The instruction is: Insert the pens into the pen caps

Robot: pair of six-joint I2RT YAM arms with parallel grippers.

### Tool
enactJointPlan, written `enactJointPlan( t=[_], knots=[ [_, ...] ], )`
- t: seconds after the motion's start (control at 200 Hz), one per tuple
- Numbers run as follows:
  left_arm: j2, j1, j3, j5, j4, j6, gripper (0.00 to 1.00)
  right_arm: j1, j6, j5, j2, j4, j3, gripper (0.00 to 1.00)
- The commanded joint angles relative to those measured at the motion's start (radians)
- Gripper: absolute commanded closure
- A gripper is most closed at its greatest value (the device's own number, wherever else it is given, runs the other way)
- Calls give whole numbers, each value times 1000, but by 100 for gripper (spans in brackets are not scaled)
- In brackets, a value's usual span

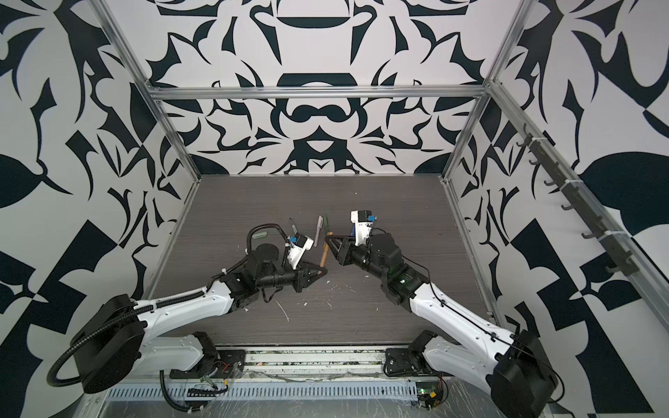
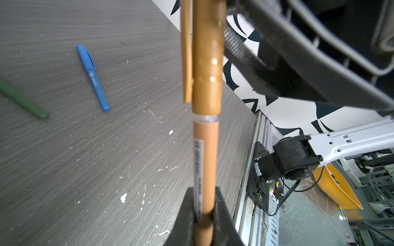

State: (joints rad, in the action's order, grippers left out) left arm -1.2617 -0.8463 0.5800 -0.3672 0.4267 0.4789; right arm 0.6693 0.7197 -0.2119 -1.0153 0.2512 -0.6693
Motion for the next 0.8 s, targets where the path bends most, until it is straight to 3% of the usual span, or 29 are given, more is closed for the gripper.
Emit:
enactJointPlan(
  t=[0.0, 0.31, 0.795],
  knots=[
    [31, 4, 10, 7, -26, -21, 94, 3, -68, 29, 10, -87, -97, 69],
    [49, 3, 26, 2, -57, -37, 95, 1, -68, 11, -72, -140, -188, 75],
    [56, 4, 32, -11, -67, -45, 95, -5, -80, 45, -99, -161, -206, 74]
  ],
)
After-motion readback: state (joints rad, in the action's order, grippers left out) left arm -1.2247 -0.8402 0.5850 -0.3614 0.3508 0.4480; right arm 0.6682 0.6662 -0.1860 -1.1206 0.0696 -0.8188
